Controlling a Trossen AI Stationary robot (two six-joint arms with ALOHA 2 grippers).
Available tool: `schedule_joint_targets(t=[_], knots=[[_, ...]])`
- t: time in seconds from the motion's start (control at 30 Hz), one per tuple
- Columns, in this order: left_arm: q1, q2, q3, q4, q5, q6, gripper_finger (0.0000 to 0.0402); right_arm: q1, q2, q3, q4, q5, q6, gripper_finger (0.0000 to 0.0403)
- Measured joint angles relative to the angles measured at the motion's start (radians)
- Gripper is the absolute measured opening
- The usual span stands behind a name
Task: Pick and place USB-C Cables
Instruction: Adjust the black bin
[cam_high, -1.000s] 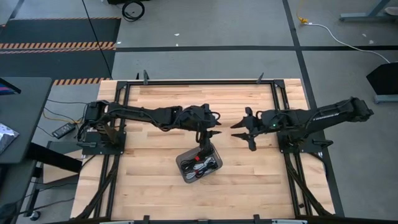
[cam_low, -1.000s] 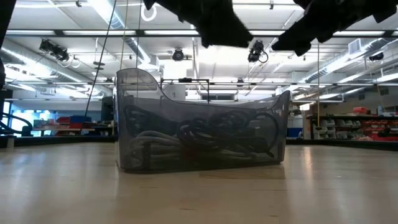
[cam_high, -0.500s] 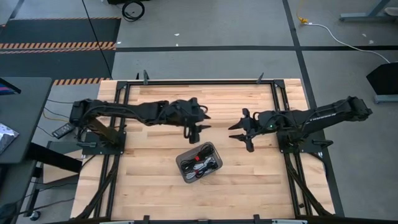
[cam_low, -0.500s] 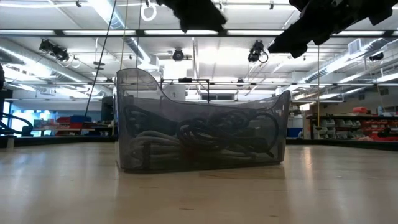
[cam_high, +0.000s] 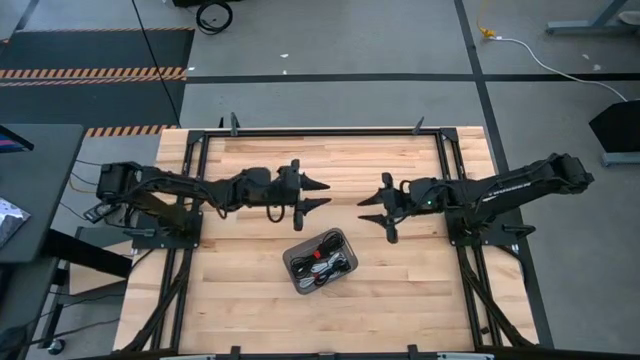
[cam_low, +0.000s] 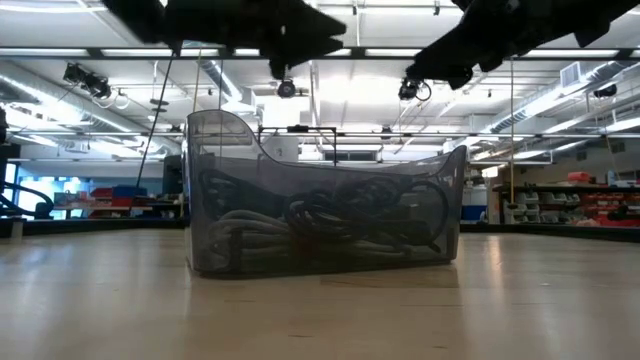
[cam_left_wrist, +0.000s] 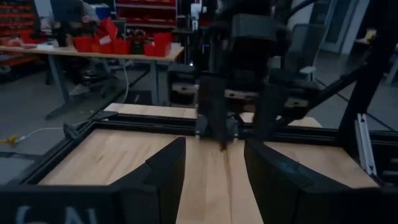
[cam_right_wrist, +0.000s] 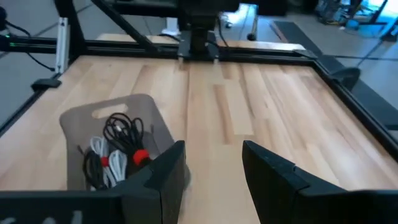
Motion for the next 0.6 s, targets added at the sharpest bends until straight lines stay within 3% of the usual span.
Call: schedule_joint_targets(t=[0.1, 0.27, 0.43, 0.6], knots=[[0.001, -0.001, -0.047, 0.064, -0.001, -0.016, 0.0171, 0.0, 0.054, 0.0, 0.046, -0.005, -0.001, 0.0166], [0.001, -0.053, -0.062, -0.012, -0.005, -0.023, 0.0171, -0.022, 0.094, 0.0, 0.087, 0.004, -0.012, 0.0166], [0.0, -0.114, -0.062, -0.14, -0.007, -0.024, 0.0171, -0.025, 0.031, 0.0, 0.061, 0.006, 0.004, 0.0166], [-0.027, -0.125, -0.062, -0.141, -0.01, -0.022, 0.0171, -0.015, -0.074, 0.0, -0.045, 0.006, 0.031, 0.0166]])
